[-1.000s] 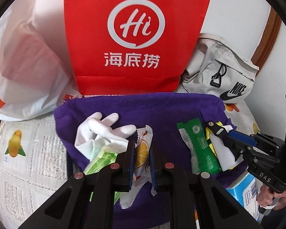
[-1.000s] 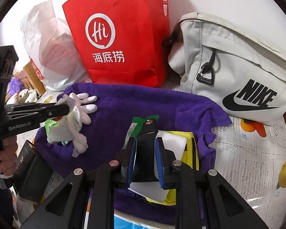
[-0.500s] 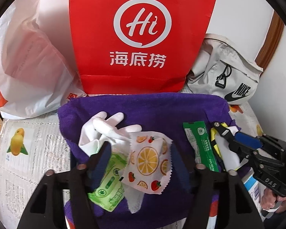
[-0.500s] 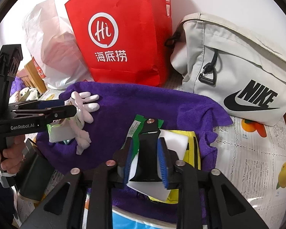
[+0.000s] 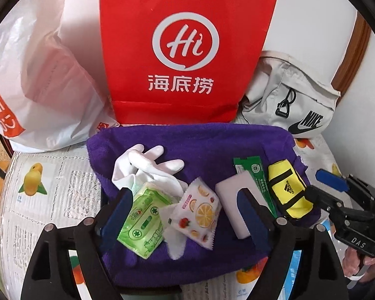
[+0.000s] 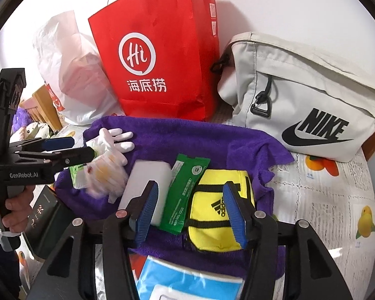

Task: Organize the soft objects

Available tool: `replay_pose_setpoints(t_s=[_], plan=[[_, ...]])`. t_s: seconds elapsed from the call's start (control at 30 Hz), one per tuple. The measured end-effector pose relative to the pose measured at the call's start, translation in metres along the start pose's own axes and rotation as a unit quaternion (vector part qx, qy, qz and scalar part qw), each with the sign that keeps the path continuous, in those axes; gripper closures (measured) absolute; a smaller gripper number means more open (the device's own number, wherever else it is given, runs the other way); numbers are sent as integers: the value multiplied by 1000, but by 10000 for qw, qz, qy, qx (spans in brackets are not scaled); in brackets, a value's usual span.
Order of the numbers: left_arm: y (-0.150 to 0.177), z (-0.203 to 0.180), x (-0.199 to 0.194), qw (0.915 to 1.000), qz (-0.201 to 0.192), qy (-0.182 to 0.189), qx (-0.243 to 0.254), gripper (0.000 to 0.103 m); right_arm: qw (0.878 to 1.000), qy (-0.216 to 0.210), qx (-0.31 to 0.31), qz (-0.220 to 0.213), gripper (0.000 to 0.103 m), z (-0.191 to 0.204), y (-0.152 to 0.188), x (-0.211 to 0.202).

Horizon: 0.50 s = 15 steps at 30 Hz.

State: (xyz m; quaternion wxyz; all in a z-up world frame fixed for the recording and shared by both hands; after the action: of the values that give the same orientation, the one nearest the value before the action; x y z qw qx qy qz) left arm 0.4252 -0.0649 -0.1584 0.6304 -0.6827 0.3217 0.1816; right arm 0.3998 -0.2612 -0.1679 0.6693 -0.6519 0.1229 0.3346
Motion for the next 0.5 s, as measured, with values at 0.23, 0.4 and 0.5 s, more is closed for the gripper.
replay_pose_setpoints(t_s=[0.23, 0.4, 0.5], plan=[[1, 3, -25, 9999, -93, -59, -9, 19, 10000, -3, 27, -60, 49, 7, 5, -25], [7, -1, -53, 9997, -216, -10, 77, 19, 9998, -20, 165, -119, 49, 16, 18, -53], [15, -3, -72, 9995, -295, 42, 81, 19, 9996, -29, 238, -169, 49, 24, 29, -75]])
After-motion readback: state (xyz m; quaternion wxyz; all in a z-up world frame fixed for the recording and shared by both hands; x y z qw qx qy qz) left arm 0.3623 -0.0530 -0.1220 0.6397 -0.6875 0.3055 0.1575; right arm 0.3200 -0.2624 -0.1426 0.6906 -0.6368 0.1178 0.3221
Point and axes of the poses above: each gripper's, at about its wrist camera, not at the fingertips, and x roughly the way its jaws point, z to its left, y to its underside, the point moved 7 cm from there along x, roughly the way its jaws point, and after that the axes turned 12 degrees about -z, right-handed, at the moved point
